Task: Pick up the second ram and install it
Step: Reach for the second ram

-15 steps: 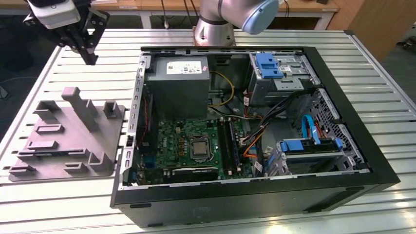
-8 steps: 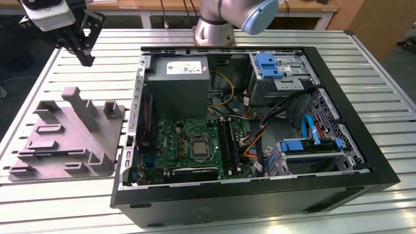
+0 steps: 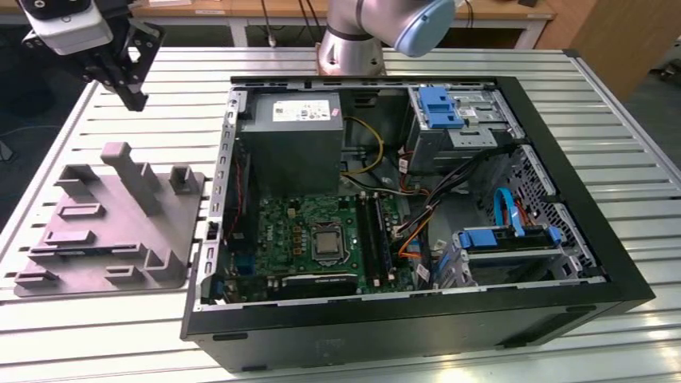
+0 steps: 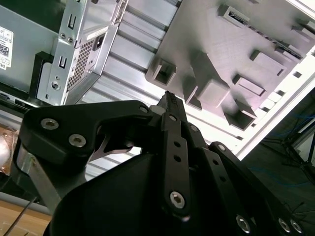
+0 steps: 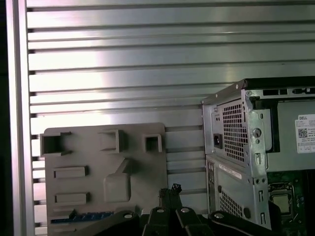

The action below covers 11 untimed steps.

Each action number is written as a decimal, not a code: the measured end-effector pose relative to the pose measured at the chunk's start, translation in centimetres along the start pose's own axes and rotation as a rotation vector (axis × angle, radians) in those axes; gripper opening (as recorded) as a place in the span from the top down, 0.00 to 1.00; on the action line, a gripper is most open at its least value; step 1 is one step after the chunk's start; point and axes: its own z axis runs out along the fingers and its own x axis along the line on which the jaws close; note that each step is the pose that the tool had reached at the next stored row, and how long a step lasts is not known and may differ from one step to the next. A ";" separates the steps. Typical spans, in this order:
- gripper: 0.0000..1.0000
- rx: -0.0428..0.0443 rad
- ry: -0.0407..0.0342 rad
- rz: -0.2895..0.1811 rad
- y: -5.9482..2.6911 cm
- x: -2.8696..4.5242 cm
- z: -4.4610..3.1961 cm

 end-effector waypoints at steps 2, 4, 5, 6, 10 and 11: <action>0.90 0.0000 0.0000 0.000 -0.04 0.21 0.03; 0.90 0.0001 0.0000 0.000 -0.09 0.43 0.06; 0.90 0.0000 0.0000 0.000 -0.10 0.54 0.07; 0.90 0.0000 0.0000 0.000 -0.12 0.65 0.09; 0.90 0.0000 0.0000 0.000 -0.19 1.08 0.16; 0.90 0.0001 0.0001 0.000 -0.20 1.18 0.17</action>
